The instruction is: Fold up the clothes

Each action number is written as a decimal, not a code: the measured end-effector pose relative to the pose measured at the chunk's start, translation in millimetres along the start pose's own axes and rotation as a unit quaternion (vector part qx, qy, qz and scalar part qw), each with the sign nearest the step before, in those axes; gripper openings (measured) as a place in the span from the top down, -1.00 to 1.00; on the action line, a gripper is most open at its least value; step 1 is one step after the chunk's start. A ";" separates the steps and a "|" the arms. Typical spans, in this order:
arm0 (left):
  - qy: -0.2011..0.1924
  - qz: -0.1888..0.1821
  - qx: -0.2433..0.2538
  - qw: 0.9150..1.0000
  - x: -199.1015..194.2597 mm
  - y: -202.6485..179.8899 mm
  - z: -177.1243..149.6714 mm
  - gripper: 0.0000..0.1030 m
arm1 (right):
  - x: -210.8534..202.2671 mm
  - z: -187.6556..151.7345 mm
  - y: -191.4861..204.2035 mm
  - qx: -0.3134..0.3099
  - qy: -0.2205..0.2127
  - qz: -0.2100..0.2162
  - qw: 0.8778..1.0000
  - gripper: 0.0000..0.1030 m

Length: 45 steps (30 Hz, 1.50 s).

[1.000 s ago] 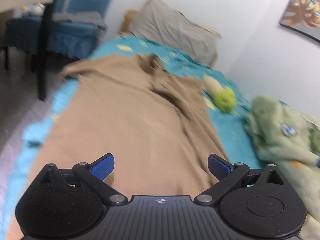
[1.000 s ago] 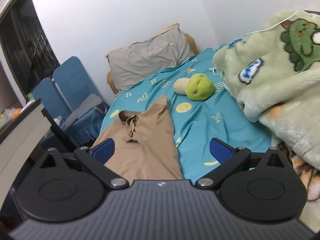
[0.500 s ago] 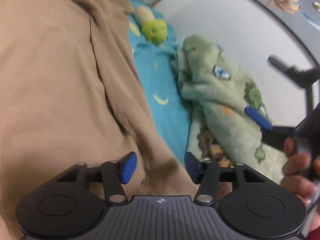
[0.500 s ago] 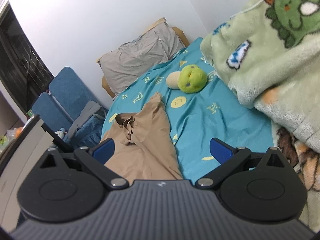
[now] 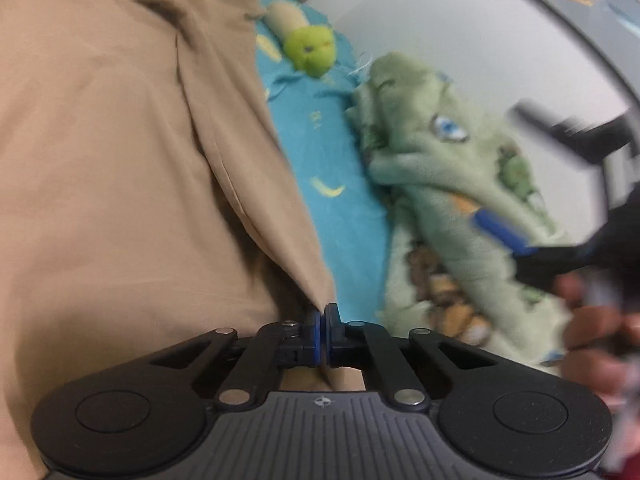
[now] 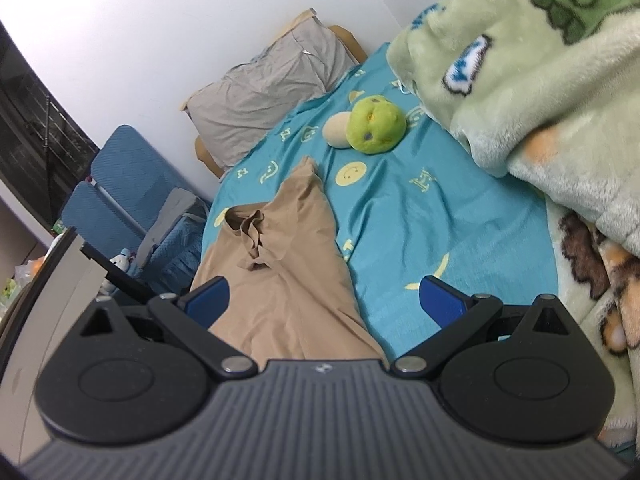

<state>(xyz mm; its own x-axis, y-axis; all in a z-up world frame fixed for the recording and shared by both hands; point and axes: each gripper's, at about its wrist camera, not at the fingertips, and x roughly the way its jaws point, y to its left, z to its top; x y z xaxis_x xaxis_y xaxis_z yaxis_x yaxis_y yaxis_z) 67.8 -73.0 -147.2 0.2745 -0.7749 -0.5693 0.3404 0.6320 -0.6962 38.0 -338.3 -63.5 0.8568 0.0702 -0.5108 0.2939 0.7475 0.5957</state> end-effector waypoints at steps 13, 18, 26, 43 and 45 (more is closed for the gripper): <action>0.082 0.144 -0.019 0.986 -22.9 34.2 0.6 0.97 | 12.5 -5.6 3.0 -0.004 0.022 -0.011 1.000 -1.00; 0.074 0.167 -0.002 0.983 -22.9 31.9 -0.6 0.99 | 15.0 -8.6 8.7 -0.022 0.027 -0.011 0.999 -1.00; -0.015 0.181 0.092 0.979 -51.1 -9.8 5.7 0.22 | 13.7 -16.0 29.3 -0.089 0.020 -0.012 0.996 -1.00; -0.219 0.230 0.146 0.937 -118.0 -53.6 13.4 -0.99 | 10.0 -52.9 75.7 -0.200 -0.014 0.001 0.980 -1.00; -0.227 0.236 0.145 0.934 -120.3 -52.2 13.2 -0.99 | 11.4 -56.5 78.2 -0.205 -0.014 0.000 0.979 -1.00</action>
<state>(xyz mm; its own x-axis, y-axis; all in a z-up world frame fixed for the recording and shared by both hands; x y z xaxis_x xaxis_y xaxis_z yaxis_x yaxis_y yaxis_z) 28.8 -12.8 -36.5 0.7856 -0.3739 -0.4930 0.2973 0.9269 -0.2291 46.8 -241.7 -57.7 0.8699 0.0565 -0.4900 0.1037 0.9503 0.2936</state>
